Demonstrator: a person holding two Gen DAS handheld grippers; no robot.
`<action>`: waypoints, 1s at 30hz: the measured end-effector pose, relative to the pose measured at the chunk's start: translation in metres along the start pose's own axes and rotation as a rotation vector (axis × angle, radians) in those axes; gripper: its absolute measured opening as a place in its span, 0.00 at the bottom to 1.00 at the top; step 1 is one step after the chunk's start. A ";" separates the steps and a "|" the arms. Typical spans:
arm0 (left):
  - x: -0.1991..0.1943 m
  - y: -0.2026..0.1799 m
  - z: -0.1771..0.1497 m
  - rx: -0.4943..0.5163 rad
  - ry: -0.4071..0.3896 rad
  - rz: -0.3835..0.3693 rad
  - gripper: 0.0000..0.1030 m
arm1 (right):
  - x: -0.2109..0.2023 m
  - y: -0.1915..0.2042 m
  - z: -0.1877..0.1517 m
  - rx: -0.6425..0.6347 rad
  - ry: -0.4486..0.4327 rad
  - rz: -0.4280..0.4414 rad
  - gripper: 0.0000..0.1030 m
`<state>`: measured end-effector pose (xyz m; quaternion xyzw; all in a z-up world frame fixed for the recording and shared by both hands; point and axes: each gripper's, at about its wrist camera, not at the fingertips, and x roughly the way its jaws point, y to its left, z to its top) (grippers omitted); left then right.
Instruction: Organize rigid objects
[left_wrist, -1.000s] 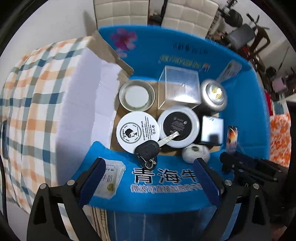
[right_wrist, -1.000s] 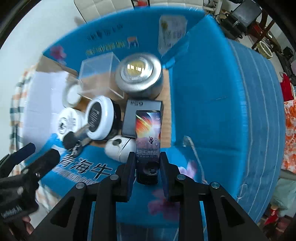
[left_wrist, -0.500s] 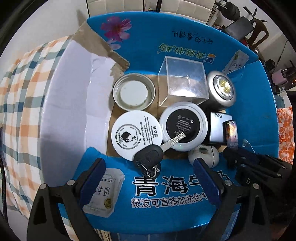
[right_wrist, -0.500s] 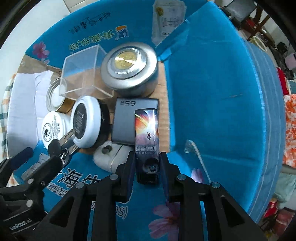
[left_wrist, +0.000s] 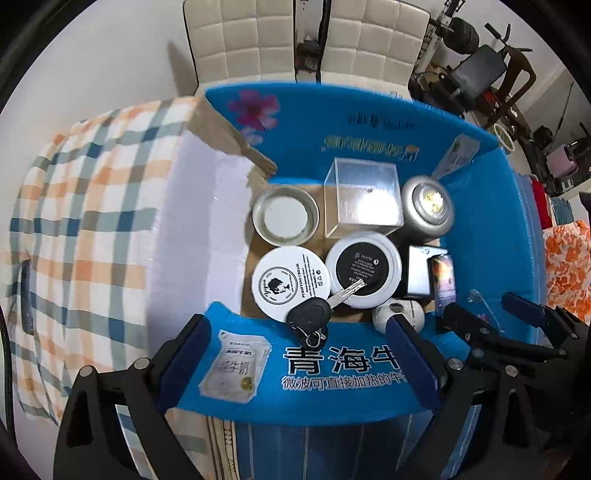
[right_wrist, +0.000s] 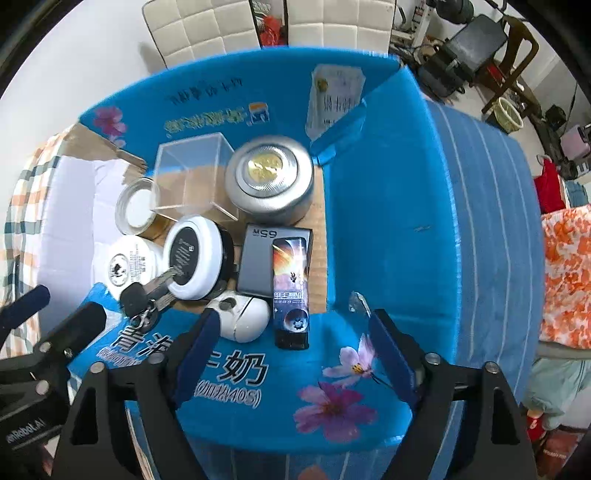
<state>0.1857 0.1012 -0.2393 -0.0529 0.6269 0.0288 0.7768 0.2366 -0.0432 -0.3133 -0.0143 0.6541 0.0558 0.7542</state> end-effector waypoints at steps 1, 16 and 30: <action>-0.006 0.001 0.000 -0.004 -0.008 0.005 0.94 | -0.005 0.000 0.000 -0.001 -0.008 0.001 0.88; -0.130 -0.011 -0.025 -0.007 -0.153 0.004 0.94 | -0.165 -0.009 -0.045 0.019 -0.177 0.074 0.88; -0.253 -0.032 -0.065 0.020 -0.375 0.046 0.94 | -0.325 -0.018 -0.110 0.008 -0.412 0.054 0.89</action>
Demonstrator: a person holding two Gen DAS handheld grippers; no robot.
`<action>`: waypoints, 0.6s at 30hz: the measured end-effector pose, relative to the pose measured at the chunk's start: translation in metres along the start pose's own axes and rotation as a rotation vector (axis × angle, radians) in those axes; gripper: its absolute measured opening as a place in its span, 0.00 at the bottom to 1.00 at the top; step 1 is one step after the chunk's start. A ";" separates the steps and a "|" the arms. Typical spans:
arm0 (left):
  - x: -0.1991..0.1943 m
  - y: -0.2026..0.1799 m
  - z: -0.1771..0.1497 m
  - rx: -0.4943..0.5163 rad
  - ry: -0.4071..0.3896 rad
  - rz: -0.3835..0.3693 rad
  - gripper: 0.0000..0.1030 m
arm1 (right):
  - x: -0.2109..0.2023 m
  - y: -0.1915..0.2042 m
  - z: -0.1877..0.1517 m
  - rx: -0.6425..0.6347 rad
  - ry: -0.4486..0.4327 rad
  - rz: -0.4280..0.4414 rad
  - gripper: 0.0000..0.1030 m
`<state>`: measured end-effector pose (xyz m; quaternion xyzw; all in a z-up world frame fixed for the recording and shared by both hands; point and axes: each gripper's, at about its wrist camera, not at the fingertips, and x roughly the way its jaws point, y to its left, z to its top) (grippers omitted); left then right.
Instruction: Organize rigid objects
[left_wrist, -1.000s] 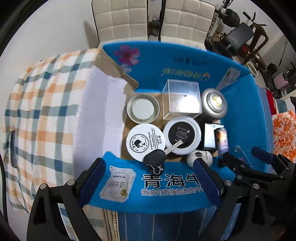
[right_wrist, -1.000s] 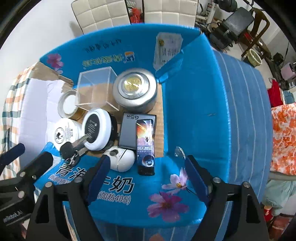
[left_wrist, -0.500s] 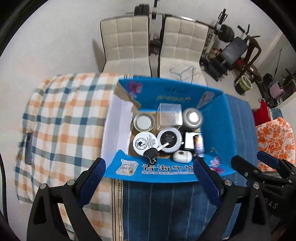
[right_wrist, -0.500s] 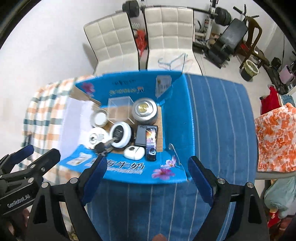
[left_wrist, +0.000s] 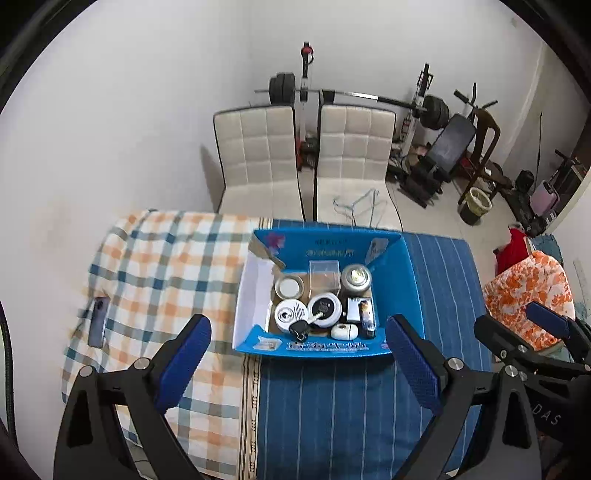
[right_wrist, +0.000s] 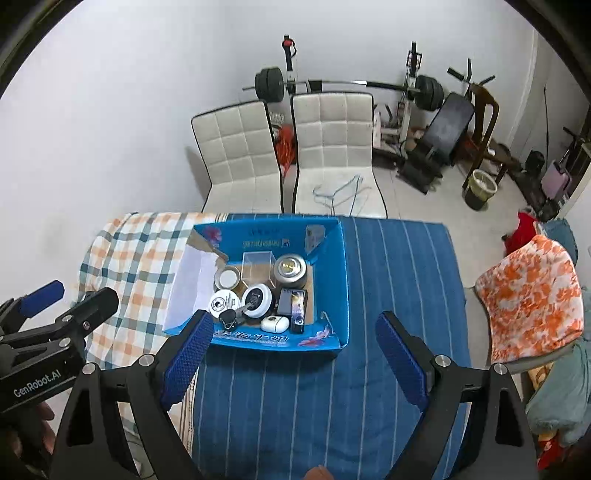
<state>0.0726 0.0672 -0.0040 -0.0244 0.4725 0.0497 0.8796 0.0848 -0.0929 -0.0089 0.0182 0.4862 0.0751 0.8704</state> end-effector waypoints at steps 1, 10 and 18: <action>-0.004 0.000 0.000 0.000 -0.009 0.002 0.94 | -0.006 0.000 -0.001 -0.002 -0.006 0.002 0.89; -0.020 0.002 -0.004 0.000 -0.039 0.014 0.94 | -0.030 0.002 -0.005 -0.004 -0.021 0.010 0.89; -0.019 0.005 -0.012 -0.008 -0.033 0.008 0.94 | -0.027 0.004 -0.007 -0.016 -0.023 -0.022 0.89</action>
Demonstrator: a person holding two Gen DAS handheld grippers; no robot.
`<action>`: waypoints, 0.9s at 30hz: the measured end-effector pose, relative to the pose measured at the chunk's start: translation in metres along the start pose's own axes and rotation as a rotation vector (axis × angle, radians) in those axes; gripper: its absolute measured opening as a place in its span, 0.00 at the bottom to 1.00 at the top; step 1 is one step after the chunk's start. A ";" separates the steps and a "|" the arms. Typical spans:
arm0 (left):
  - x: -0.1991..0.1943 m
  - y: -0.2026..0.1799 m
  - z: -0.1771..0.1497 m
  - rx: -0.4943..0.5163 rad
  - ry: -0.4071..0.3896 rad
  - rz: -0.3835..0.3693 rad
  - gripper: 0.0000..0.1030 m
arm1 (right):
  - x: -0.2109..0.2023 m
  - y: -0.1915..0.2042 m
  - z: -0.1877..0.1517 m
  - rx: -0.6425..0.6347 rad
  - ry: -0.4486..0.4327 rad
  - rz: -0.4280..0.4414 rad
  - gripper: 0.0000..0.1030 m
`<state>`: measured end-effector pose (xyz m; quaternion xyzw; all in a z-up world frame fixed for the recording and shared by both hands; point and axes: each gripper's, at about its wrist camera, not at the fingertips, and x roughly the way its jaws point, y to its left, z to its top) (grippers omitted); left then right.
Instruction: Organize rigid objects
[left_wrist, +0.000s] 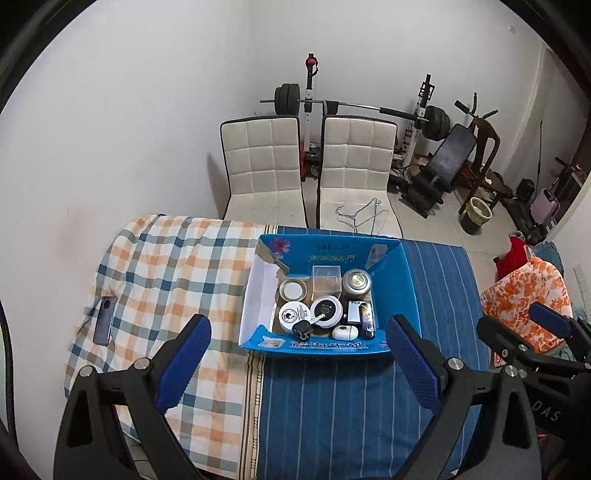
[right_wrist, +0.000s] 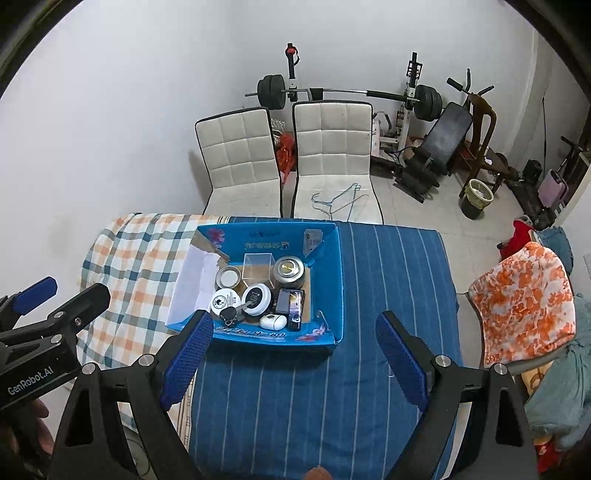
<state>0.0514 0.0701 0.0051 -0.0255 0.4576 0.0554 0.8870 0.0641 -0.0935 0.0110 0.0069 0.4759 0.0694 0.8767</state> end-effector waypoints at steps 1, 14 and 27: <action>0.000 0.000 0.000 0.001 0.000 -0.002 0.94 | -0.001 -0.001 0.000 0.000 -0.005 -0.007 0.89; -0.001 0.001 -0.008 -0.013 0.003 -0.001 0.94 | -0.010 -0.003 0.003 -0.005 -0.029 -0.034 0.89; -0.003 0.007 -0.008 -0.005 0.000 -0.002 0.94 | -0.013 -0.001 -0.003 -0.007 -0.041 -0.055 0.89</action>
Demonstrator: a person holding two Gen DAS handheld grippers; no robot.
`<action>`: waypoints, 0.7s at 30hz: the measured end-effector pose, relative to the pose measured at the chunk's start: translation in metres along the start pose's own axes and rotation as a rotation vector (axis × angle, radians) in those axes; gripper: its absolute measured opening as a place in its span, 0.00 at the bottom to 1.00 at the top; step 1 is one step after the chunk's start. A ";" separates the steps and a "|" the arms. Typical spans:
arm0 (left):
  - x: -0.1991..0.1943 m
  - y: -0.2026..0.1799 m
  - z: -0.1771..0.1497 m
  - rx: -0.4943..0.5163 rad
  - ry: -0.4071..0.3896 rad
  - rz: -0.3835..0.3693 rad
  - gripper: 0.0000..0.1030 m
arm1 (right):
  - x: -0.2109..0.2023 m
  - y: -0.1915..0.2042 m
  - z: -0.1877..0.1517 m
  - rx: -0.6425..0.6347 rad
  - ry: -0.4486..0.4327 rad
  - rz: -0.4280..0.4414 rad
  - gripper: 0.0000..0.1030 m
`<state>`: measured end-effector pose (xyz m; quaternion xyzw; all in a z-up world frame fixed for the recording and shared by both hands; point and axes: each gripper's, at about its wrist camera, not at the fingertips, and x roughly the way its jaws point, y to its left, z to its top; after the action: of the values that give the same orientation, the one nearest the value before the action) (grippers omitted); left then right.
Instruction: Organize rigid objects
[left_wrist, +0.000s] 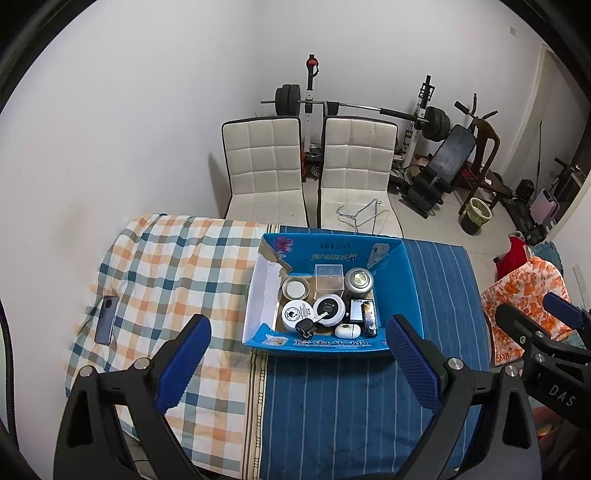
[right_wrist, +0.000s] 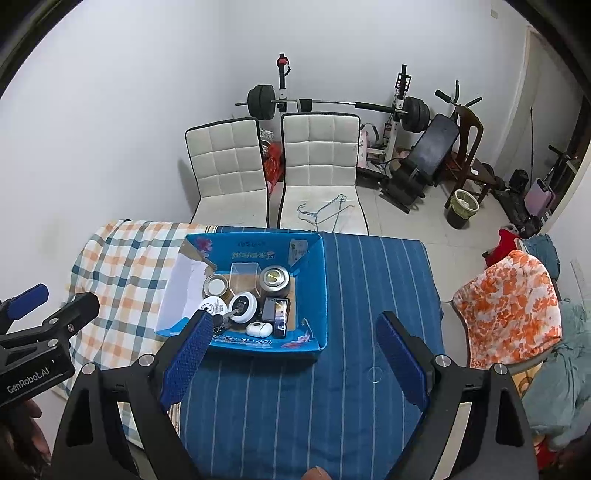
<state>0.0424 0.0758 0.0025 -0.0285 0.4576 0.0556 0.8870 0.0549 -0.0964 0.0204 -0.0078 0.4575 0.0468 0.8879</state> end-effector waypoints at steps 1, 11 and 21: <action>0.000 0.000 -0.001 0.002 0.000 0.000 0.94 | 0.000 0.000 0.000 -0.002 0.000 -0.001 0.89; -0.003 -0.002 0.003 0.017 -0.002 0.009 0.94 | 0.001 0.002 -0.002 -0.008 0.007 -0.010 0.89; 0.009 0.004 0.001 0.008 0.060 0.002 0.94 | 0.007 0.004 -0.009 -0.008 0.043 0.002 0.89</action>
<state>0.0477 0.0808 -0.0044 -0.0262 0.4842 0.0540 0.8729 0.0517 -0.0926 0.0100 -0.0120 0.4761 0.0492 0.8779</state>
